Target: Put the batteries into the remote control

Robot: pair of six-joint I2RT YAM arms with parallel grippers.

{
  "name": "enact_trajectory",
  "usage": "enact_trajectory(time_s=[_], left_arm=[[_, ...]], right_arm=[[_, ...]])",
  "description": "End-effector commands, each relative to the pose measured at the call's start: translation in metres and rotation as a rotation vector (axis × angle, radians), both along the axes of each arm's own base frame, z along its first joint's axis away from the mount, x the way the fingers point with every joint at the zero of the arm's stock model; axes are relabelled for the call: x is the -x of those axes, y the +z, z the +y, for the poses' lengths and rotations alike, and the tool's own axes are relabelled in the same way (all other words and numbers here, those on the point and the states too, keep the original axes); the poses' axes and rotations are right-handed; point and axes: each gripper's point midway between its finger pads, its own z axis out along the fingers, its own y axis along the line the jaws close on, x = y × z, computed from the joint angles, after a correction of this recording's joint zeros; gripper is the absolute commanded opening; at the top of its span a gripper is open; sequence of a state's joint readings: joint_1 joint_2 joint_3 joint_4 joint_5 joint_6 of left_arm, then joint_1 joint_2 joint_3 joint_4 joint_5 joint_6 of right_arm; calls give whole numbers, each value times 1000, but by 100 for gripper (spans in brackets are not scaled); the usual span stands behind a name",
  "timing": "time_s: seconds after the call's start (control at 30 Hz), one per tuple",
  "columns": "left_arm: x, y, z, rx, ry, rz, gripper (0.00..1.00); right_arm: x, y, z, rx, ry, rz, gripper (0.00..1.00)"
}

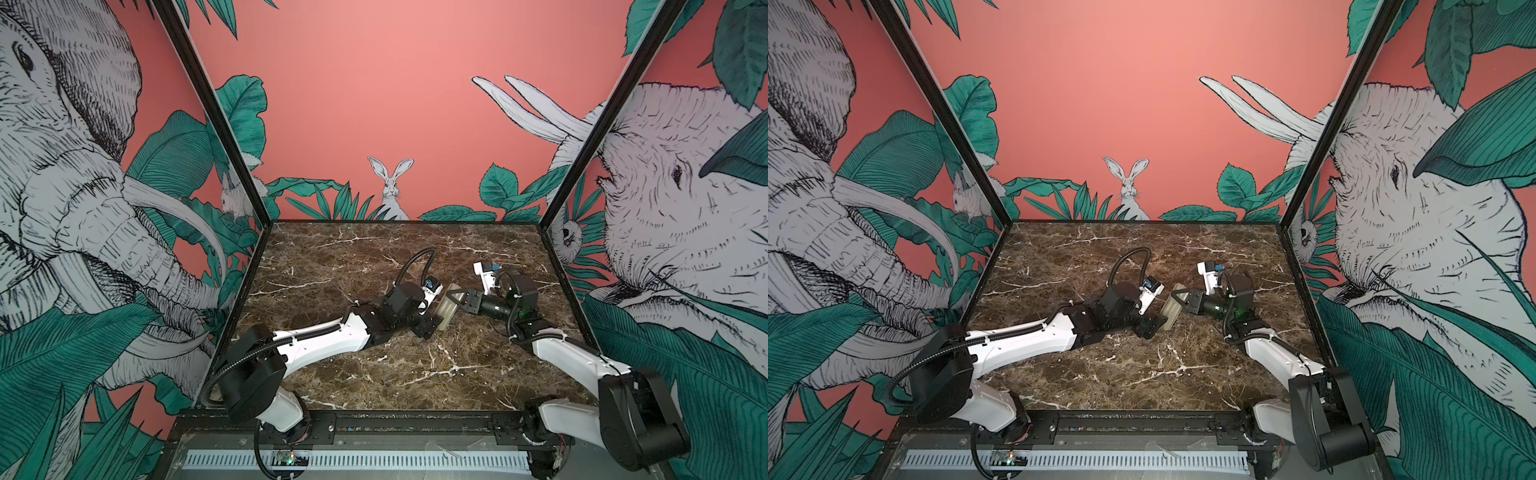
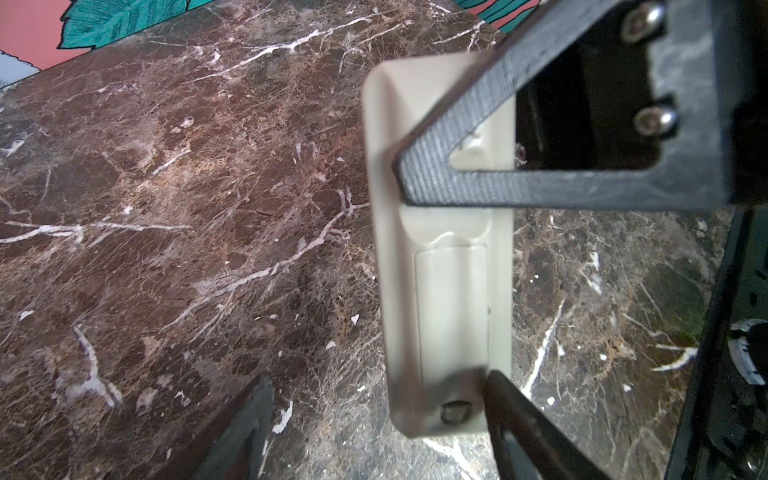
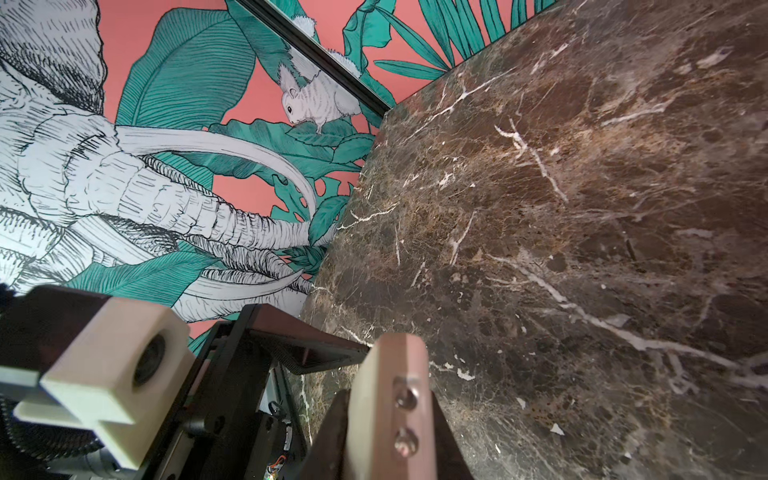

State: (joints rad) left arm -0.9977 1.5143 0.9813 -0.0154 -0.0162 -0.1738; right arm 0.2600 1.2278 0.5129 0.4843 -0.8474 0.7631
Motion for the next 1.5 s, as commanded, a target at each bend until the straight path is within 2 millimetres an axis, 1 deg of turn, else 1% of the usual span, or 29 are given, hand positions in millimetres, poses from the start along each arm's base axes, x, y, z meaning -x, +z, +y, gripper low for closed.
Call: enact_trajectory(time_s=[0.0,0.13,0.23,0.3,0.33,0.43,0.57,0.6,0.7,0.83,1.0,1.07,1.13,1.27,1.3,1.37,1.4,1.47], left_arm=[[-4,12,-12,46,-7,-12,80],[-1,10,-23,63,-31,3,80],[-1,5,-29,58,-38,15,80],[-2,2,-31,58,-37,23,80],[-2,0,-32,58,-38,25,80],[-3,-6,-34,55,-36,34,78],[-3,-11,-37,52,-36,43,70],[-4,-12,-37,51,-36,46,66],[-4,-14,-38,52,-37,48,58],[-4,-16,-40,51,-39,56,51],[-4,-17,-42,55,-43,56,48],[-4,-18,-43,53,-45,58,45],[-4,-20,-43,48,-43,61,39],[-6,-21,-41,44,-31,60,30],[-6,-20,-40,45,-26,58,28],[-7,-20,-38,45,-17,60,23],[-7,-20,-37,48,-14,63,19],[-8,-19,-35,58,-6,78,17]], right_arm=[[-2,13,1,-39,-10,-54,0],[-3,10,0,-46,-22,-51,0],[-4,13,2,-66,-18,-57,0],[-4,12,2,-68,-16,-51,0],[-6,18,2,-75,-16,-77,0],[-6,15,3,-74,-12,-72,0],[-6,13,4,-82,-7,-65,0],[-6,13,4,-84,-7,-64,0],[-7,11,5,-86,-6,-61,0],[-8,10,5,-87,-6,-56,0],[-9,7,6,-97,-4,-41,0],[-9,7,6,-104,-3,-39,0],[-10,6,7,-107,-1,-35,0],[-9,10,7,-112,6,-41,0],[-9,12,7,-113,6,-48,3],[-8,15,7,-114,7,-60,15],[-7,17,6,-111,5,-66,28],[-6,19,5,-101,2,-74,46]])
